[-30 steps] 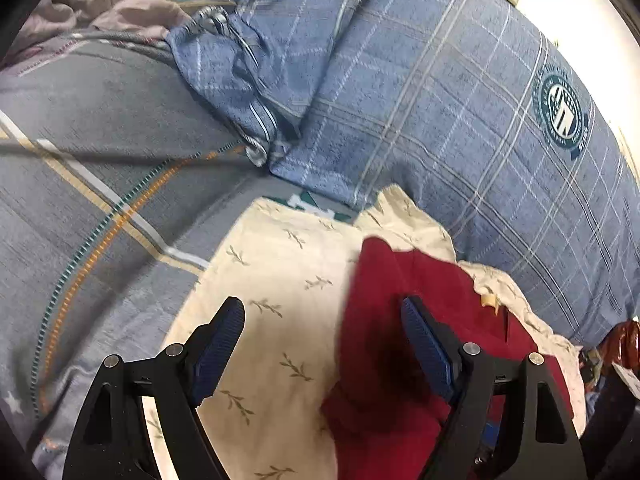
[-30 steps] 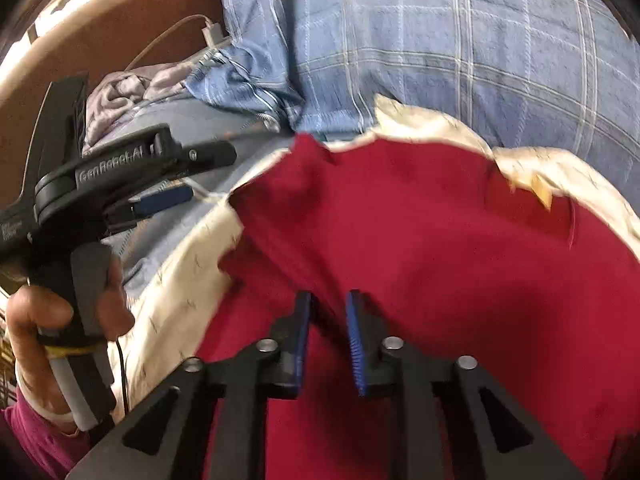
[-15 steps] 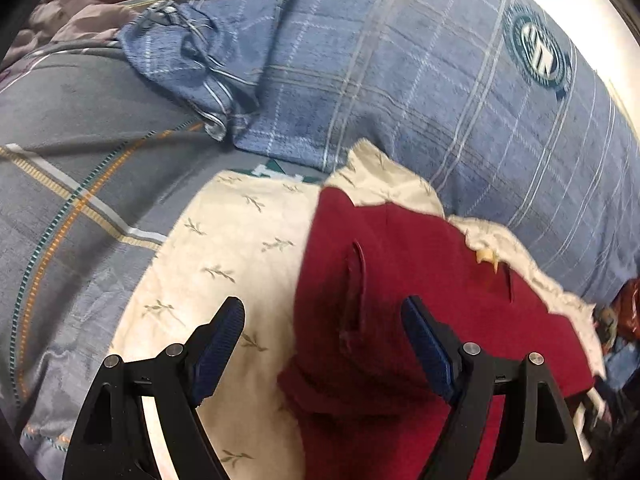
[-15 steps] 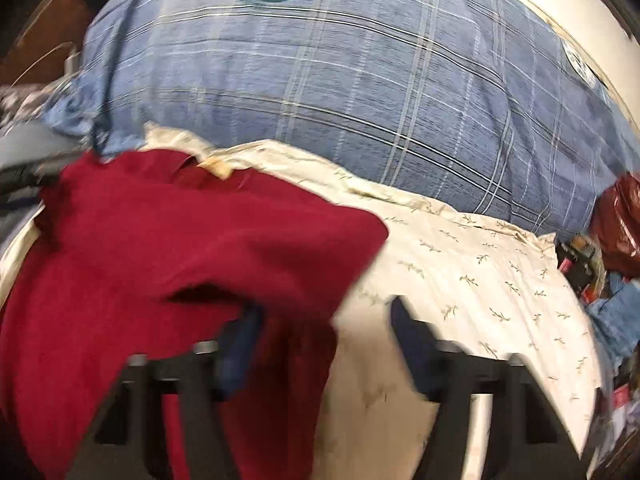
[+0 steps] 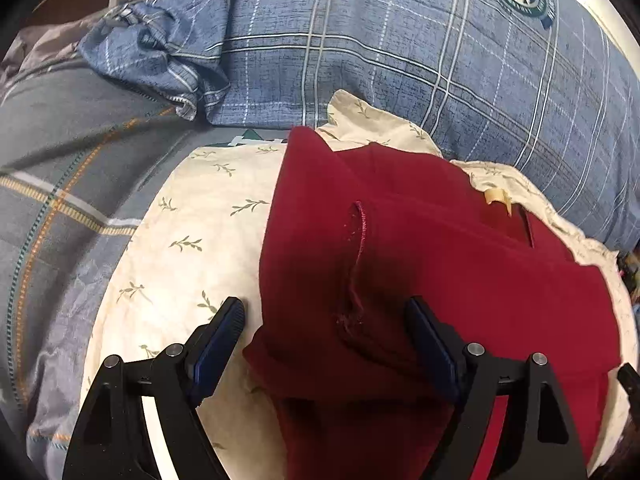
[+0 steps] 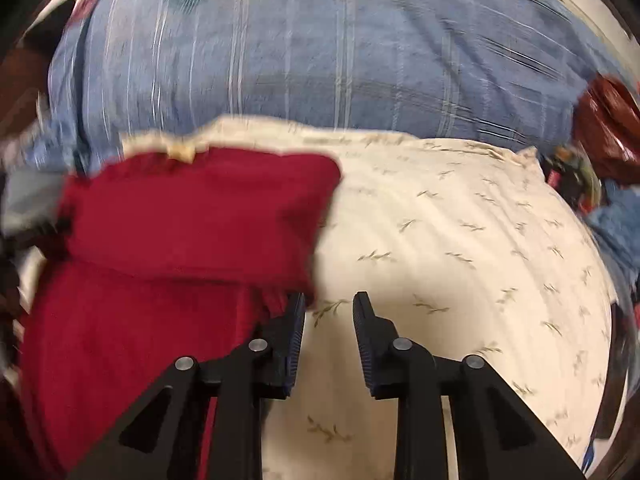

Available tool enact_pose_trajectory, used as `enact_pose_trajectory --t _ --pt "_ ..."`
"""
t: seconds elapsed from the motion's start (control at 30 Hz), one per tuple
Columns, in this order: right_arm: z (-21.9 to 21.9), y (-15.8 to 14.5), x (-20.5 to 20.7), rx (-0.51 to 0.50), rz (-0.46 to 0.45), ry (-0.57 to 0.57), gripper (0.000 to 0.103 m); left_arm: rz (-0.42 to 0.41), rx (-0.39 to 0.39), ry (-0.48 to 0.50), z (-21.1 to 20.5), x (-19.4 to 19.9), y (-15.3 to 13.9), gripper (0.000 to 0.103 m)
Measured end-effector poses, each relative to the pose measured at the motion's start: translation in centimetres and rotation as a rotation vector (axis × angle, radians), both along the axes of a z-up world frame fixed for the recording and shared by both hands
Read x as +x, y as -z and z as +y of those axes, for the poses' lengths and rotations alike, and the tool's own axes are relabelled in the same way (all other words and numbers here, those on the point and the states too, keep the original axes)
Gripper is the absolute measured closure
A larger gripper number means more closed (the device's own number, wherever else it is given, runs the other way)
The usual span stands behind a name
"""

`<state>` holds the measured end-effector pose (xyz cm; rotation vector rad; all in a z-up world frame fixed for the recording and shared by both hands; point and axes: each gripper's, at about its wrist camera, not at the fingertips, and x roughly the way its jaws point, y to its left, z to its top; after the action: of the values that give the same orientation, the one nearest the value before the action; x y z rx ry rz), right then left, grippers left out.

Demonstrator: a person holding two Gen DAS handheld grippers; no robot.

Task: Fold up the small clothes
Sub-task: 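Fold the shirt side over toward the left gripper with the right gripper, then open the right gripper and press the folded side flat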

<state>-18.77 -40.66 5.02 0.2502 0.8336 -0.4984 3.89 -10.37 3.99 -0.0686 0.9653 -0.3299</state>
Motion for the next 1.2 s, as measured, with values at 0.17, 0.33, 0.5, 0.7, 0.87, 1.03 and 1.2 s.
enact_pose_trajectory --t 0.17,0.33,0.5,0.7,0.87,1.03,1.2 --pt "-0.5 -4.0 0.8 0.027 -0.139 0.0 0.074 -0.021 0.003 -0.002 0.5 -0.5 -0.2 0.022" --pt "0.7 -2.0 7.8 0.06 -0.102 -0.11 0.079 -0.035 0.024 -0.001 0.5 -0.9 -0.2 0.022" --pt "-1.7 1.9 12.7 0.057 -0.013 -0.051 0.08 -0.019 0.021 -0.003 0.4 -0.4 0.2 0.02" --pt "-6.0 3.8 11.9 0.152 -0.074 0.063 0.081 -0.025 0.036 -0.004 -0.1 -0.1 0.5 0.019" --pt "-4.5 2.2 10.0 0.109 -0.053 0.045 0.075 -0.033 0.042 -0.006 -0.1 -0.2 0.5 0.019" --pt "-0.9 0.7 6.1 0.092 -0.088 -0.023 0.067 -0.037 0.047 -0.004 -0.1 -0.3 0.5 0.019" --pt "0.6 2.3 5.0 0.059 -0.03 -0.045 0.072 -0.036 0.045 -0.005 0.0 -0.3 0.6 0.018"
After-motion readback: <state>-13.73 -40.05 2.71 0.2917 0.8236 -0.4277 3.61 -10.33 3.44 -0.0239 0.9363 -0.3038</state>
